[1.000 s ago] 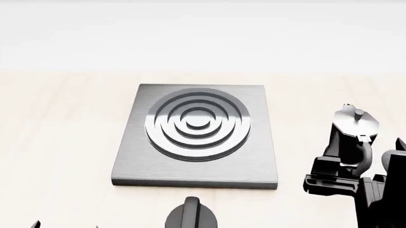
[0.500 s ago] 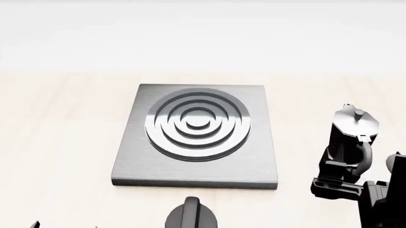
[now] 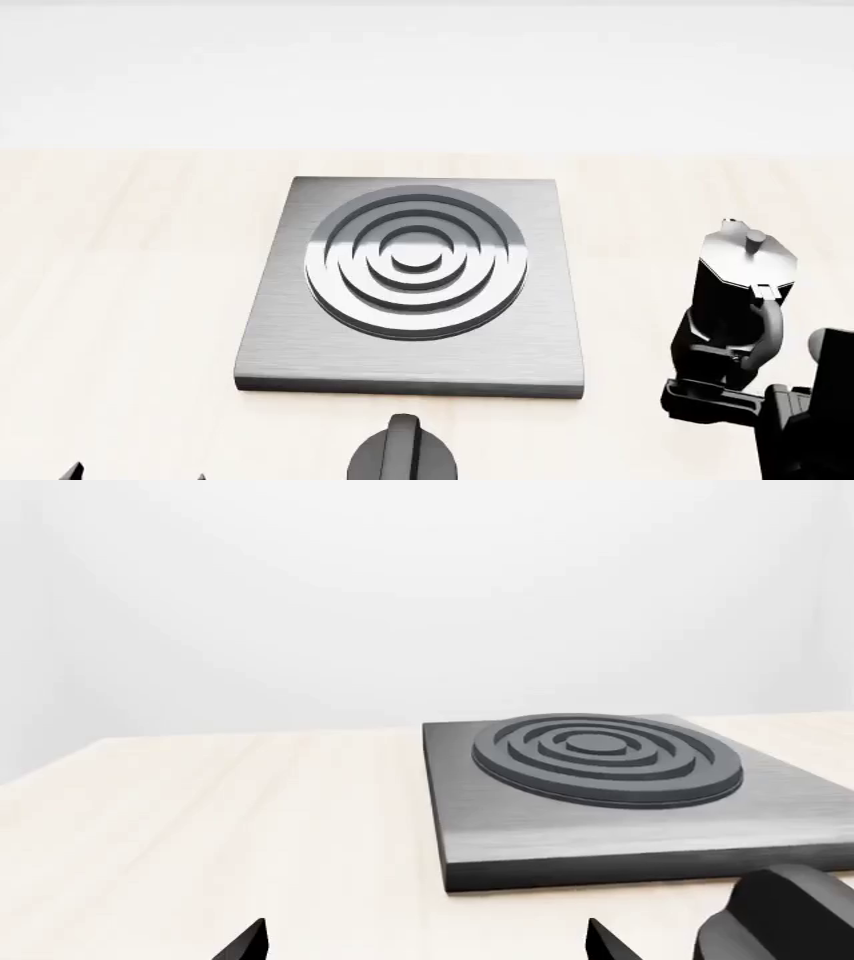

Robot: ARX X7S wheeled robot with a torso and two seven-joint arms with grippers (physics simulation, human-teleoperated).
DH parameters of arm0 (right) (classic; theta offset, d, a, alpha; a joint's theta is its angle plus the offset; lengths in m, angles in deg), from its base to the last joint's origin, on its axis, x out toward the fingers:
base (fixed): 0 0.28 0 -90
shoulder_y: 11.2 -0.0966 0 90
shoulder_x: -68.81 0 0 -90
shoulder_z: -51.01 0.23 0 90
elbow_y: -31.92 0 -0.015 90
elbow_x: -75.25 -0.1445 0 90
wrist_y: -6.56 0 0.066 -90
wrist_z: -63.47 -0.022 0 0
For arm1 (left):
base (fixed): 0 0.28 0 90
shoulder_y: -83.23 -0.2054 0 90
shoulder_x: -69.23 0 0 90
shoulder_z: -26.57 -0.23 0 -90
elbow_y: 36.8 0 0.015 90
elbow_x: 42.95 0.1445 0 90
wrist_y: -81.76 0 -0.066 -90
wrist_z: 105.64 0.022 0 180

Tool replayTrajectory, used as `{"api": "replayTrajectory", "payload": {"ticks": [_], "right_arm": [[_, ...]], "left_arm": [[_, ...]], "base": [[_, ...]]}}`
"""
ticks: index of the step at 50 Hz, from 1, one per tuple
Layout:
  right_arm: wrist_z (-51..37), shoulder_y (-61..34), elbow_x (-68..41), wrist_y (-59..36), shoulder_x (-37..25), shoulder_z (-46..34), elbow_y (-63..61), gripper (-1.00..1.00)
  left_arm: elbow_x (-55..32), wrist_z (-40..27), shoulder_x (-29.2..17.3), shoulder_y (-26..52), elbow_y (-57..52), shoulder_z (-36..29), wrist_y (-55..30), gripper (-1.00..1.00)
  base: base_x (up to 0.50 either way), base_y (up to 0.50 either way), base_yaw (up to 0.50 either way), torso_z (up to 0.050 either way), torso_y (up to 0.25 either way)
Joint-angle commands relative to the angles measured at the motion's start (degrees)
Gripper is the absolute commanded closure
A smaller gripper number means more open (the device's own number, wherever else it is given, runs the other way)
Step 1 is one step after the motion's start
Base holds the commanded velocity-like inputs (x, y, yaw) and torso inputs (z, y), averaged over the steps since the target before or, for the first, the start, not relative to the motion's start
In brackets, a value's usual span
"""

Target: Put the moka pot on the stove.

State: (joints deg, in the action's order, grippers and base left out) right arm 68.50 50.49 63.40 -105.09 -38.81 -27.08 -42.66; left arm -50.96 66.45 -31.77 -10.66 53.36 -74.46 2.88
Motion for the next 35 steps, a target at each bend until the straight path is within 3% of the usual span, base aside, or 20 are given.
{"api": "replayTrajectory", "payload": {"ticks": [1,35], "right_arm": [[0.61,-1.75,0.77,0.40,-0.59,-0.40,3.07,-1.00],[3.17,-8.28,0.36,8.18,-0.50,-0.97,18.97,-1.00]], "left_arm": [[-1.01,-0.10,-0.38,-0.20,-1.35,0.37,0.23,-1.00],[-1.53,-1.28,-1.45,0.09,-1.87,-0.66,-0.19,-1.00]], "base": [[0.00,0.00,0.00,0.000,0.000],[0.00,0.00,0.00,0.000,0.000]]}}
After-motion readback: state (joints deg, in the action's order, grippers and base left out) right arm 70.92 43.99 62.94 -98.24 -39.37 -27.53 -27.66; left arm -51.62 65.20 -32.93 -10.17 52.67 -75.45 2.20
